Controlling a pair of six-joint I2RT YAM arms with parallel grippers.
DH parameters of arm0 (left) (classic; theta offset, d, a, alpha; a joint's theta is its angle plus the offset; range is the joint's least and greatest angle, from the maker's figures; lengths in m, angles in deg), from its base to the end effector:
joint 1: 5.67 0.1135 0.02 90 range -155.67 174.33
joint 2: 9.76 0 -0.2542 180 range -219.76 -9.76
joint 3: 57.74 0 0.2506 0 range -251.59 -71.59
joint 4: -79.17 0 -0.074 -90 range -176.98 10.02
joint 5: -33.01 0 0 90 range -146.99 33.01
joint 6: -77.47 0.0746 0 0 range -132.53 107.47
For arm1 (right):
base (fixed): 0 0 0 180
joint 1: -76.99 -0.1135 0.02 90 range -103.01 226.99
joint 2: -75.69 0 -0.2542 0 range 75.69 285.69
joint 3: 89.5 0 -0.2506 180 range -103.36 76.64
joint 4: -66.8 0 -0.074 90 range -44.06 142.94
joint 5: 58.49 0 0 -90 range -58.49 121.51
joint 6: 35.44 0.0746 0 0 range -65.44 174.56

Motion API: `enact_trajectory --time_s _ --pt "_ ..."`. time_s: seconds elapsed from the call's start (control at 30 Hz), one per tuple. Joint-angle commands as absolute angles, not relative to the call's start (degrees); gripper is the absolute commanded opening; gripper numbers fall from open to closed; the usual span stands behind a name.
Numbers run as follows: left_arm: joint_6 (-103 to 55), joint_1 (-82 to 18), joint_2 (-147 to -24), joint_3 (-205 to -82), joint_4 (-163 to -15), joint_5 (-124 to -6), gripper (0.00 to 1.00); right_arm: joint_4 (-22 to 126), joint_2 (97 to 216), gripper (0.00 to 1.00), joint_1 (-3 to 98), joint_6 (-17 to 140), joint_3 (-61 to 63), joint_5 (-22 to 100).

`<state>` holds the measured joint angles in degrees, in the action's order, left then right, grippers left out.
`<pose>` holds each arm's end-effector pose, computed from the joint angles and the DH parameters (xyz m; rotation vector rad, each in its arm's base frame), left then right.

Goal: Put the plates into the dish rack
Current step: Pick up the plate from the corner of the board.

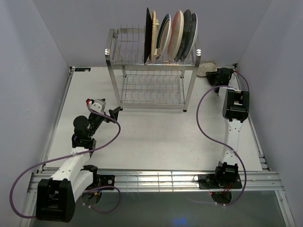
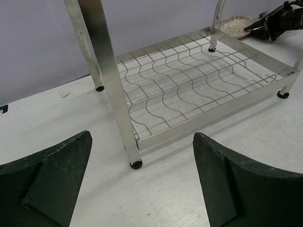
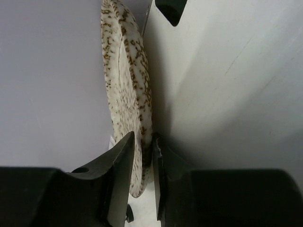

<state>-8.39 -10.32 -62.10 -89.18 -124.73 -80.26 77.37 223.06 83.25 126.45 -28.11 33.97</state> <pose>0.2380 -0.0489 0.2328 0.4383 1.4669 -0.3151 0.5917 -0.0617 0.0836 1.2197 1.5509 0.8096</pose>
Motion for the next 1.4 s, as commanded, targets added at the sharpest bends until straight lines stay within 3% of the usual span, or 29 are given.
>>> enact_trajectory --time_s 0.0,0.17,0.57,0.77,1.13,1.37 --pt "-7.96 -10.16 -60.92 -88.73 -125.56 -79.76 0.98 78.34 225.62 0.27 82.62 126.71 -30.67 33.71" --pt "-7.79 -10.16 -61.0 -88.64 -125.65 -79.67 0.98 81.15 225.98 0.08 82.62 127.07 -30.24 34.32" --pt "-6.82 -10.16 -57.32 -87.24 -125.74 -82.91 0.98 87.49 202.01 0.08 82.62 122.15 -5.73 31.69" --pt "-5.59 -10.16 -55.21 -86.27 -125.74 -87.04 0.98 85.91 185.57 0.08 82.62 120.92 9.38 27.73" --pt "-2.25 -10.33 -50.28 -82.58 -127.57 -109.45 0.98 76.6 147.88 0.08 82.62 115.38 35.67 22.28" --pt "-3.13 -11.91 -52.12 -81.17 -132.68 -108.68 0.98 60.68 118.27 0.08 81.74 108.27 41.57 20.16"
